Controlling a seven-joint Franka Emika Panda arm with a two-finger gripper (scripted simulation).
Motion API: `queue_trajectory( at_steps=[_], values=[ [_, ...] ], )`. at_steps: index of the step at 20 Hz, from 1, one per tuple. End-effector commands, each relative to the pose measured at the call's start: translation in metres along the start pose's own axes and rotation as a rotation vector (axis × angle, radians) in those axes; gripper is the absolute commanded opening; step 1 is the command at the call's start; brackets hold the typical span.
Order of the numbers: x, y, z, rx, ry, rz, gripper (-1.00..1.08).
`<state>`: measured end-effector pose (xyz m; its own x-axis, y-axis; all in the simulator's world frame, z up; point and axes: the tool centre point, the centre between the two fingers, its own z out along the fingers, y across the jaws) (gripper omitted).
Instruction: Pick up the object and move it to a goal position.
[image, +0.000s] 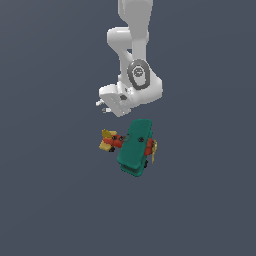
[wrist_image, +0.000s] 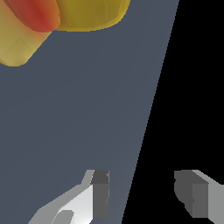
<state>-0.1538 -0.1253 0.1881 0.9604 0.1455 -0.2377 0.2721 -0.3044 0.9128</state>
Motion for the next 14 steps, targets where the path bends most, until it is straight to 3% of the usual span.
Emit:
queue_trajectory(
  at_steps=[1,14],
  values=[
    [0.0014,0.0001,0.0010,-0.030,0.020,-0.001,0.28],
    [0.0108,-0.0010,0.0017,-0.172,0.141,-0.004,0.28]
  ],
)
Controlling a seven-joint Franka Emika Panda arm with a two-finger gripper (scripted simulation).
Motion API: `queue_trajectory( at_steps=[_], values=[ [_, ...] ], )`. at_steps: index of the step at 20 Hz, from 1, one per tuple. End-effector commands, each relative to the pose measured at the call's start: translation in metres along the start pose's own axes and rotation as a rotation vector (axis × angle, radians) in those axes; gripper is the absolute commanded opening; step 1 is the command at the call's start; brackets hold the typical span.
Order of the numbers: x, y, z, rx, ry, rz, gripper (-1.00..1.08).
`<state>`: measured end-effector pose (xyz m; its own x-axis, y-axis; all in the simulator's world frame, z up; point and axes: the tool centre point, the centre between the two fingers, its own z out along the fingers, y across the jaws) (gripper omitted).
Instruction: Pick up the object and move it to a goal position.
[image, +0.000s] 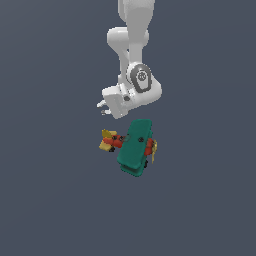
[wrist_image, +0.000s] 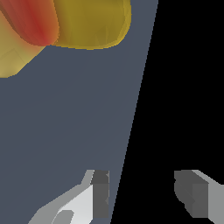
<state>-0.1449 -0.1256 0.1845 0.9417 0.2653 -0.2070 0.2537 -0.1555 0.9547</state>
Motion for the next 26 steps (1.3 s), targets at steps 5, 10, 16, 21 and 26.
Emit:
queue_trajectory(
  at_steps=[5,10,16,21,26],
  values=[
    [0.006,-0.001,-0.001,-0.065,0.070,0.002,0.28],
    [0.011,-0.002,-0.004,-0.110,0.128,0.006,0.28],
    [0.018,-0.005,-0.008,-0.159,0.201,0.012,0.28],
    [0.024,-0.007,-0.013,-0.195,0.267,0.018,0.28],
    [0.031,-0.010,-0.019,-0.226,0.335,0.026,0.28]
  ],
)
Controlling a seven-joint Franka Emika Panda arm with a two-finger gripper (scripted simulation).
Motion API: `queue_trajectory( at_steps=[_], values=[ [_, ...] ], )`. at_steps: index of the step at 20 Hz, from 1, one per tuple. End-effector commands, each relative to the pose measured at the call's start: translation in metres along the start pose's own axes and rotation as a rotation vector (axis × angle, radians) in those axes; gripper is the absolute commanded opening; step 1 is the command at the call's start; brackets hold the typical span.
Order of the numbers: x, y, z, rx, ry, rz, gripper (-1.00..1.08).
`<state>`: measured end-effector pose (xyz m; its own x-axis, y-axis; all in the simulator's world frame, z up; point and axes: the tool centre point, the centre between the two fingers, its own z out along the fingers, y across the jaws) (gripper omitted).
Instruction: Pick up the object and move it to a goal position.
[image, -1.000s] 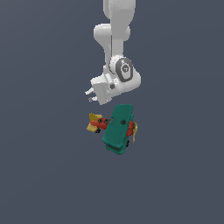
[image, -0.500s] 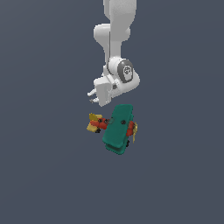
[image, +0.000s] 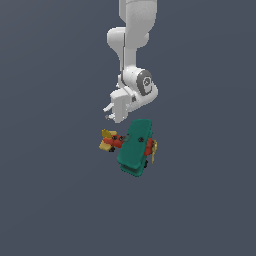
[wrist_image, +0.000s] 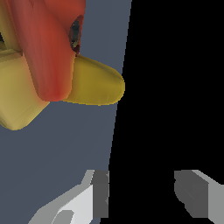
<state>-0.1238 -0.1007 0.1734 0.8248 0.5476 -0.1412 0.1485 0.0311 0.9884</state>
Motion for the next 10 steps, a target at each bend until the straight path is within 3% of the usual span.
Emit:
queue_trajectory(
  at_steps=[1,10],
  values=[
    [0.004,-0.001,-0.002,-0.016,0.035,0.006,0.28],
    [0.019,-0.006,-0.014,-0.062,0.165,0.031,0.28]
  ],
)
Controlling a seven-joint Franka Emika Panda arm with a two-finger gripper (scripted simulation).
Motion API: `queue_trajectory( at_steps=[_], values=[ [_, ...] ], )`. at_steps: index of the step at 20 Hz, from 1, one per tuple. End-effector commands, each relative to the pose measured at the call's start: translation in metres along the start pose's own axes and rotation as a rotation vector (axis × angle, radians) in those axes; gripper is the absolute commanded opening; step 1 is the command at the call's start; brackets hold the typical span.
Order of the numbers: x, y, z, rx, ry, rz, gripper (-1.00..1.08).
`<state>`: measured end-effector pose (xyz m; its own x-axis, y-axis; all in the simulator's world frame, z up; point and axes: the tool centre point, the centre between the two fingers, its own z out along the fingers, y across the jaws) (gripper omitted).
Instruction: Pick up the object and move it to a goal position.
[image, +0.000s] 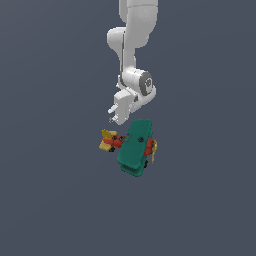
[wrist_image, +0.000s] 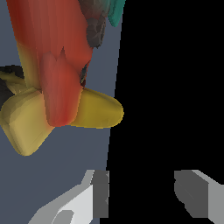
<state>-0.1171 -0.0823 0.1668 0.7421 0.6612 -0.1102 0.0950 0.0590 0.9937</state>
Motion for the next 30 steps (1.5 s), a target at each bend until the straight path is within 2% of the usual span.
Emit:
queue_trajectory(
  at_steps=[1,15,24,30],
  values=[
    [0.005,-0.001,-0.003,-0.011,0.038,0.008,0.28],
    [0.032,-0.011,-0.026,-0.052,0.252,0.065,0.28],
    [0.049,-0.017,-0.046,-0.060,0.391,0.110,0.28],
    [0.057,-0.021,-0.057,-0.058,0.457,0.134,0.28]
  ],
)
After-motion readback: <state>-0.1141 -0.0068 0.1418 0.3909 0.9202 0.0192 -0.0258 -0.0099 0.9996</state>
